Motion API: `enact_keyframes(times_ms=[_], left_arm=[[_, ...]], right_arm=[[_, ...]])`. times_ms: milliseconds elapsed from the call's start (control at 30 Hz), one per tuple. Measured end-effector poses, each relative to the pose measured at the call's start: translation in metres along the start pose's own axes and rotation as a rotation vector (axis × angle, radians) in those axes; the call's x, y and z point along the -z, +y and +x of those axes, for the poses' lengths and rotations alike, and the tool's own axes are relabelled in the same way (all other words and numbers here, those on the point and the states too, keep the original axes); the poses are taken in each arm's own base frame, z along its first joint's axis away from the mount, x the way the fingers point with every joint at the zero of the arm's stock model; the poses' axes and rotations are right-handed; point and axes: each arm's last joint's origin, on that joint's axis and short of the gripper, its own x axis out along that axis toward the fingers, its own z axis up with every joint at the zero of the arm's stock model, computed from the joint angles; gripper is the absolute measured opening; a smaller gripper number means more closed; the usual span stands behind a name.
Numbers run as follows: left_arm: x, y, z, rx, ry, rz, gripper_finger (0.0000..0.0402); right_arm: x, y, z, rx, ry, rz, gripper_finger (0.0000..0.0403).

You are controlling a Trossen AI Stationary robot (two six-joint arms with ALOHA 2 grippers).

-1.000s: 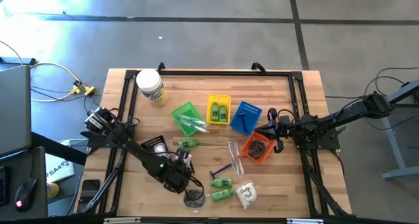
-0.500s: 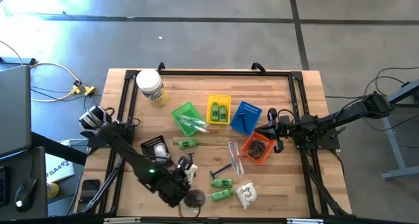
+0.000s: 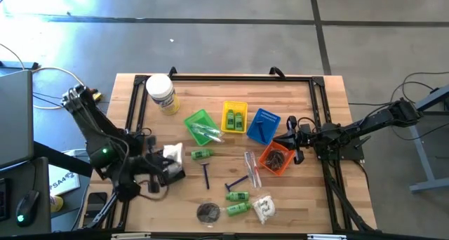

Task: Pick & Place Travel size toiletries
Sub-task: Put the cotton pack into the black bin

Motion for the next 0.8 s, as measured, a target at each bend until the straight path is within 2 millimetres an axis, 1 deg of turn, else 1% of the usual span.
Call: enact_keyframes(times_ms=[67,133,333,400,500,633,800], left_arm=[[0.013,0.006,0.002,-0.013,-0.023,-0.137,0.0001],[0.026,0.005,0.008,-0.012,-0.037,-0.235,0.0001],[0.063,-0.014,0.038,0.0,-0.046,-0.4,0.0001],[0.077,-0.017,0.046,-0.023,-0.033,-0.446,0.0001],[0.092,-0.017,0.054,-0.072,-0.022,-0.489,0.0001],[0.102,-0.019,0.058,-0.114,0.0,-0.527,0.0001],[0.105,-0.021,0.057,-0.111,0.02,-0.565,0.0001]], right_arm=[[0.0,0.0,0.0,0.0,0.0,0.0,0.0003],[0.0,0.0,0.0,0.0,0.0,0.0,0.0003],[0.0,0.0,0.0,0.0,0.0,0.0,0.0003],[0.0,0.0,0.0,0.0,0.0,0.0,0.0003],[0.0,0.0,0.0,0.0,0.0,0.0,0.0003],[0.0,0.0,0.0,0.0,0.001,0.0,0.0003],[0.0,0.0,0.0,0.001,0.004,-0.001,0.0003]])
